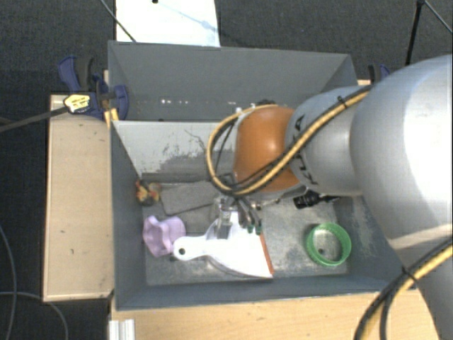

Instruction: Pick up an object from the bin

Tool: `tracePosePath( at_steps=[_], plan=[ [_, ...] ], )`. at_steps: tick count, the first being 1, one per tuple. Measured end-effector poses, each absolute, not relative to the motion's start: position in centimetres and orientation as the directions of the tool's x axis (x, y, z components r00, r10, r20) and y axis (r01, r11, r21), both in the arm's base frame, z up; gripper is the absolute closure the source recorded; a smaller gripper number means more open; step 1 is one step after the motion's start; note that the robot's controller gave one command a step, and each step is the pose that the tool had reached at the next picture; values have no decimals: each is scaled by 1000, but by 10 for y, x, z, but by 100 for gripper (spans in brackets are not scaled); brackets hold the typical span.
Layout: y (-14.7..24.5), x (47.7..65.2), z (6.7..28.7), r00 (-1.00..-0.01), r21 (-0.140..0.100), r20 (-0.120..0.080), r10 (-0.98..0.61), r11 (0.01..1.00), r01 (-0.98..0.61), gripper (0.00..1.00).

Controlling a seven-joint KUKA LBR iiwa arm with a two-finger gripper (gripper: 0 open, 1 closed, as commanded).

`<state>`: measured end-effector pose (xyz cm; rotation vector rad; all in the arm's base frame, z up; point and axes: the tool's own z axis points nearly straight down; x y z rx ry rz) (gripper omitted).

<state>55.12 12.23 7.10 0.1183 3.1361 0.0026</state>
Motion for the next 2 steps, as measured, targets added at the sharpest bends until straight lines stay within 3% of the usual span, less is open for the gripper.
tracePosePath(
  at_steps=[1,2],
  plan=[
    [122,551,71,-997,2,-3,76,997,76,100],
    [77,572,284,-998,1,-1,64,998,64,100]
  ],
)
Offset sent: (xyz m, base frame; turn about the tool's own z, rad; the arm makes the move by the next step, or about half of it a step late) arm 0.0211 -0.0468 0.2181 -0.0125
